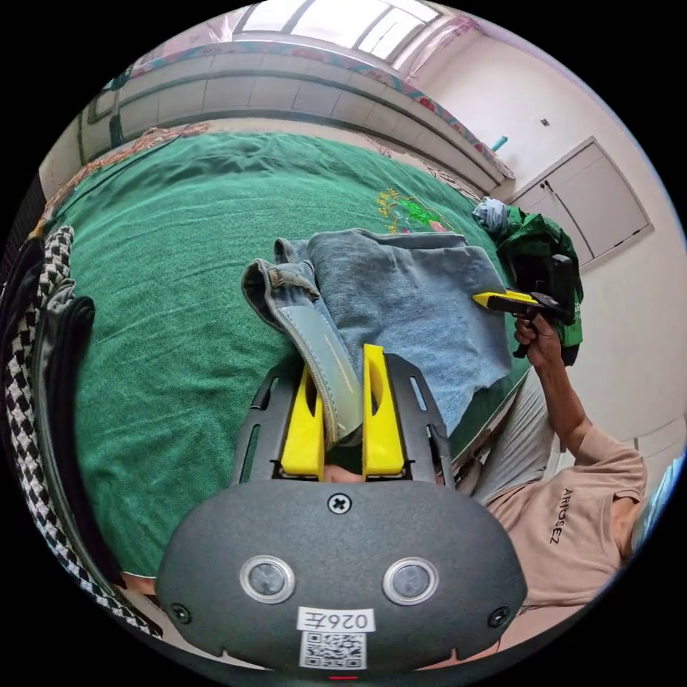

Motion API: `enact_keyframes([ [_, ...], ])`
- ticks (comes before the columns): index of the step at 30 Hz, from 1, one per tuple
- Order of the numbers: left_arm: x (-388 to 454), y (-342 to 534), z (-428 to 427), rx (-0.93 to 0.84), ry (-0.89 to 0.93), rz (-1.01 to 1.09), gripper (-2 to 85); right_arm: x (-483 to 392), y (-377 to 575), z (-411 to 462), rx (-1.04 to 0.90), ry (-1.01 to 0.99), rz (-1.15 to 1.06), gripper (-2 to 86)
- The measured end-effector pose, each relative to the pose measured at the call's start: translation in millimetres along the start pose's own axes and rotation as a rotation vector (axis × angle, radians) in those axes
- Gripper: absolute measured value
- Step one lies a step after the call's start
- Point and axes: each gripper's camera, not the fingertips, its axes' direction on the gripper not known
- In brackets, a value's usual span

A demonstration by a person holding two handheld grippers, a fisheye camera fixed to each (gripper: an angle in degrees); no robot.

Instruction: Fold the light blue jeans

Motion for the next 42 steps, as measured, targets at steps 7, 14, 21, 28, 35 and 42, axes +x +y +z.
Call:
enact_keyframes([
  [7,58.1,152.6,-143.7,0.412,-0.096,0.116,5.3,-198.9,-53.3,-105.4,0.199,0.447,-0.432,-0.8],
  [14,30.2,393.6,-336.0,0.96,-0.368,-0.098,5.4,-404.2,-182.3,-128.1,0.4,0.318,-0.834,-0.8],
  [21,-73.5,496.9,-399.1,1.075,-0.623,-0.45,5.9,-586.1,-318.8,34.1,0.334,0.215,-1.077,0.8],
  [28,-124.7,570.7,-436.2,1.108,-0.553,-0.563,2.6,-563.9,-350.9,252.6,0.008,0.158,-0.899,-1.0],
  [35,-99.5,472.1,-525.5,1.151,-0.897,-0.185,-0.9,-501.7,-248.7,305.5,0.134,-0.047,-0.915,-0.9],
  [42,-244.5,354.7,-570.8,0.641,-0.676,-0.366,-0.9,-442.2,-167.3,336.5,0.234,0.028,-0.93,-1.0],
])
